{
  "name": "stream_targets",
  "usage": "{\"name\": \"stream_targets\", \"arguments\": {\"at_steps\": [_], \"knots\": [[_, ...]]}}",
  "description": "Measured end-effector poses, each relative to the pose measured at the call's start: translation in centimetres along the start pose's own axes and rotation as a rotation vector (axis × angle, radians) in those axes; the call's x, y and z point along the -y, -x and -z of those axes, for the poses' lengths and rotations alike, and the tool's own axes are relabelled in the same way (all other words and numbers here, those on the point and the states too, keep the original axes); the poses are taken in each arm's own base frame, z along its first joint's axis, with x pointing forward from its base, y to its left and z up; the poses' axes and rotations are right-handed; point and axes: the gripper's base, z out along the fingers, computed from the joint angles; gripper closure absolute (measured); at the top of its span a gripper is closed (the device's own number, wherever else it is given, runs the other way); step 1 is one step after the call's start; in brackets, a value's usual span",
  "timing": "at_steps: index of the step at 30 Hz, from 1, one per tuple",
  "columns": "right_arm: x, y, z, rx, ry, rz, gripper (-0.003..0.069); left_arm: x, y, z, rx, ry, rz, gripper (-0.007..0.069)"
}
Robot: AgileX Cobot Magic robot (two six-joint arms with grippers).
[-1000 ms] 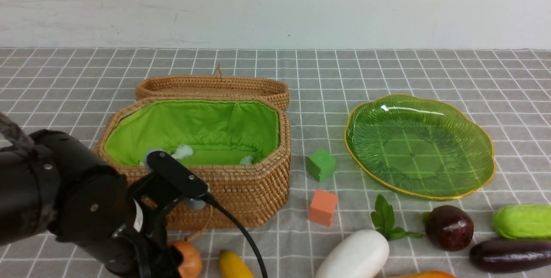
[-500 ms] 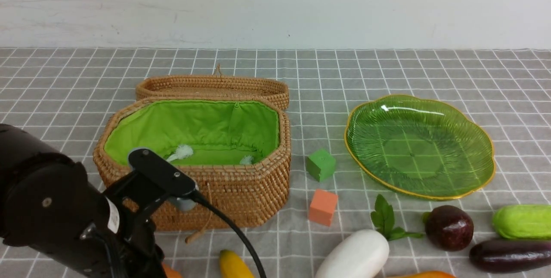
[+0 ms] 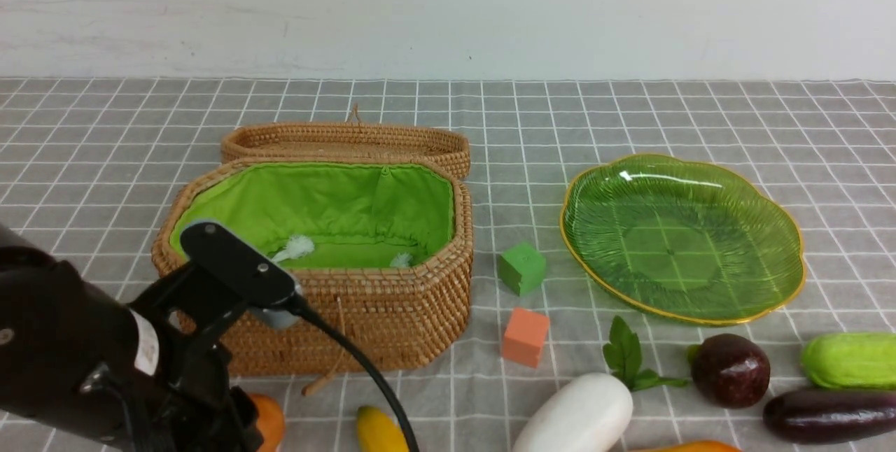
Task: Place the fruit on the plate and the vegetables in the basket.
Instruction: Grab a potato with your left arm and place it in the basket on the left
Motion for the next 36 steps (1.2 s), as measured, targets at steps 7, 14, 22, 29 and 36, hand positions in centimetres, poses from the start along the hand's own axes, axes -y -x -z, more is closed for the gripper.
{"name": "stream_targets", "arguments": {"at_steps": [7,14,22,29,36], "knots": [[0.0,0.0,0.0,0.0,0.0,0.001,0.0418,-0.6,0.2,-0.3,0.017,0.068,-0.066,-0.0027],[0.0,0.0,0.0,0.0,0.0,0.001,0.0418,-0.4,0.5,-4.3,-0.117,0.032,-0.027,-0.0024],[0.0,0.0,0.0,0.0,0.0,0.001,0.0418,-1.5,1.1,-7.3,-0.181,0.139,-0.035,0.0054],[0.0,0.0,0.0,0.0,0.0,0.001,0.0418,-1.8,0.9,-7.2,-0.202,0.166,-0.035,0.0156],[0.0,0.0,0.0,0.0,0.0,0.001,0.0418,-1.8,1.2,-7.5,-0.171,0.178,-0.015,0.0178]]}}
